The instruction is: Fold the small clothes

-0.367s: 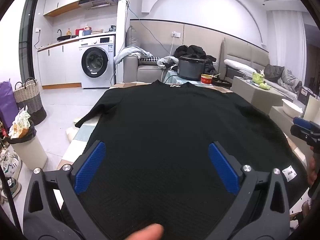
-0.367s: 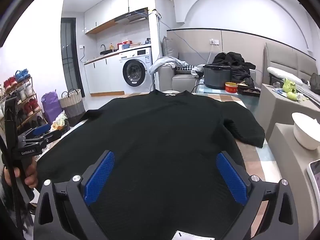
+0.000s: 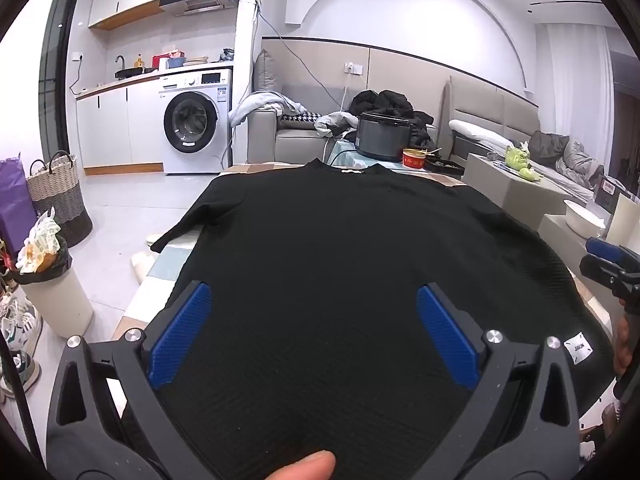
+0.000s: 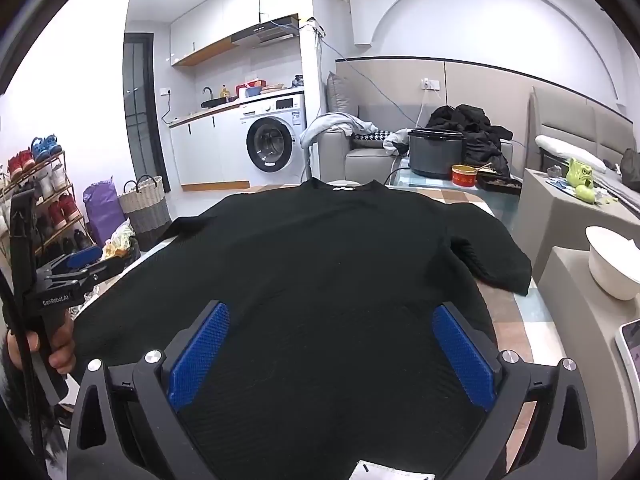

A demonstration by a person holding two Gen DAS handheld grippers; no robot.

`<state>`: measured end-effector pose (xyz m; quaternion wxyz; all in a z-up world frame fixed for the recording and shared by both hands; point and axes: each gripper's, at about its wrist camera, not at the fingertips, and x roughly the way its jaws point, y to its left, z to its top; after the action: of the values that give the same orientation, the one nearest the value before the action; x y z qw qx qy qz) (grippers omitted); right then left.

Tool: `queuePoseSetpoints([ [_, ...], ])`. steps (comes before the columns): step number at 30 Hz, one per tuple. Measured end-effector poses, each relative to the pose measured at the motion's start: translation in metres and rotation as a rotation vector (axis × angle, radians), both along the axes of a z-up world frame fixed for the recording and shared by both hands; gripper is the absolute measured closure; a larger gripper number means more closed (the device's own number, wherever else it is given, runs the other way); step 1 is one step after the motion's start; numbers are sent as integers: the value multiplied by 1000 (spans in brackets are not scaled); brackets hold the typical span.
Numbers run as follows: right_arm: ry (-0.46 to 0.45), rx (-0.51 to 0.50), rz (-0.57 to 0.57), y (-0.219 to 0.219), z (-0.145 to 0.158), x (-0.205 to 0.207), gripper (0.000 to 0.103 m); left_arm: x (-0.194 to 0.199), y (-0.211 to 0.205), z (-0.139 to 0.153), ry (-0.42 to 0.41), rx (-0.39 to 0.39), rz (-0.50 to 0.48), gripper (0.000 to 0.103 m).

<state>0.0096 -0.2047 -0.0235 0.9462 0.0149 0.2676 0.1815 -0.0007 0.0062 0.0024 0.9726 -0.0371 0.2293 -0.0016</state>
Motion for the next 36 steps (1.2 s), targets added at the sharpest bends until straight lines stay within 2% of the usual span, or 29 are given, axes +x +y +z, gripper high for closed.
queuePoseSetpoints([
  [8,-7,-6,-5,-7,-2,1,0,-3,2,-1,1,-3,1,1],
  [10,-10,-20,-7,5,0,0,0,-3,3,-2,2,-3,1,1],
  [21,-8,-19,-13,5,-2,1,0,-3,3,-4,2,0,3,1],
  [36,11,-22,-31,1,-3,5,0,-10,-5,-1,-10,33,8,1],
])
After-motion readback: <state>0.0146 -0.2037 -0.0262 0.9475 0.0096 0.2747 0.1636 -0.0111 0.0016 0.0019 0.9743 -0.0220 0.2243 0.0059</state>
